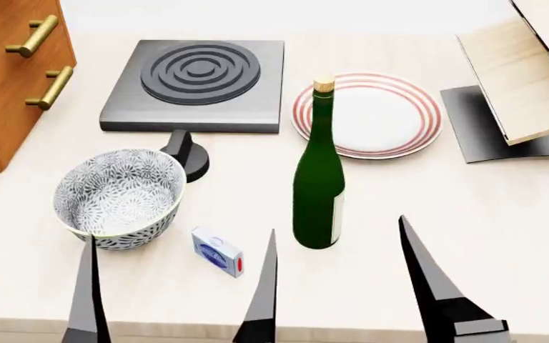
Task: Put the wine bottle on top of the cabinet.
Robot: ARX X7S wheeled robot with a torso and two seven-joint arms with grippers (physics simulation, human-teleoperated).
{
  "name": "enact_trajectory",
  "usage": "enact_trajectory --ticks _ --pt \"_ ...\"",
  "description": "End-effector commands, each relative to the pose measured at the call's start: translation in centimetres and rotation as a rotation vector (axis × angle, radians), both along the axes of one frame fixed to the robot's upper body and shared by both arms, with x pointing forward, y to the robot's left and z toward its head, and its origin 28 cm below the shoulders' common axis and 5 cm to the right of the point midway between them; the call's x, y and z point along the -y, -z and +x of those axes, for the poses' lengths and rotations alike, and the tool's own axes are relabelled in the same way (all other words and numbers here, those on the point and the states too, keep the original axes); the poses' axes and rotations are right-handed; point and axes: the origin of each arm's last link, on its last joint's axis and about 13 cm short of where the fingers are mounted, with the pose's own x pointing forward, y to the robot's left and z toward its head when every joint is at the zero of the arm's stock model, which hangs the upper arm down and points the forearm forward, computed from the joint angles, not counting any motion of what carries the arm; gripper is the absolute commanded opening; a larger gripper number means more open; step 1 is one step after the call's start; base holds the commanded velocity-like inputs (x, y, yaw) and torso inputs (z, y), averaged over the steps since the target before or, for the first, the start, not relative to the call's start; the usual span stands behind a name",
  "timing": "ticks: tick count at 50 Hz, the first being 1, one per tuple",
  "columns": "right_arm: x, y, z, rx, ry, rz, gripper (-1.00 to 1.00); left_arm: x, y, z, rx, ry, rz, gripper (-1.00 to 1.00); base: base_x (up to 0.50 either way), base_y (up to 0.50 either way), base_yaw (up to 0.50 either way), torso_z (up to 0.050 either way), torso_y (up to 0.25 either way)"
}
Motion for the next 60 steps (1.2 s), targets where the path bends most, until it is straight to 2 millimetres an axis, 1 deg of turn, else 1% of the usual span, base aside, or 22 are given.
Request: enact_trajectory --ticks 1,14,46,53,60 --pt "0.0 -1.52 -0.84 0.056 -0.002 -0.001 1.0 0.21 -1.25 -0.79 0.067 0.051 -0.022 1.0 0.0 0.0 0.0 0.0 0.0" --pt "-0.13 -1.92 -1.08 0.07 -0.015 0.001 1.0 0.3 -1.25 -0.85 0.069 0.058 -0.018 1.0 0.0 0.0 0.0 0.0 0.0" --pt "-0.13 -2.01 -0.93 0.064 0.023 -0.011 1.0 0.25 -1.23 -0.84 0.067 0.055 -0.022 1.0 0.0 0.0 0.0 0.0 0.0" --pt "-0.09 -2.09 -1.07 0.068 0.01 0.005 1.0 0.27 -1.23 -0.84 0.067 0.055 -0.022 1.0 0.0 0.0 0.0 0.0 0.0" --pt "-0.09 -2.01 -1.13 0.071 -0.007 0.007 1.0 0.28 -1.21 -0.86 0.067 0.056 -0.022 1.0 0.33 0.0 0.0 0.0 0.0"
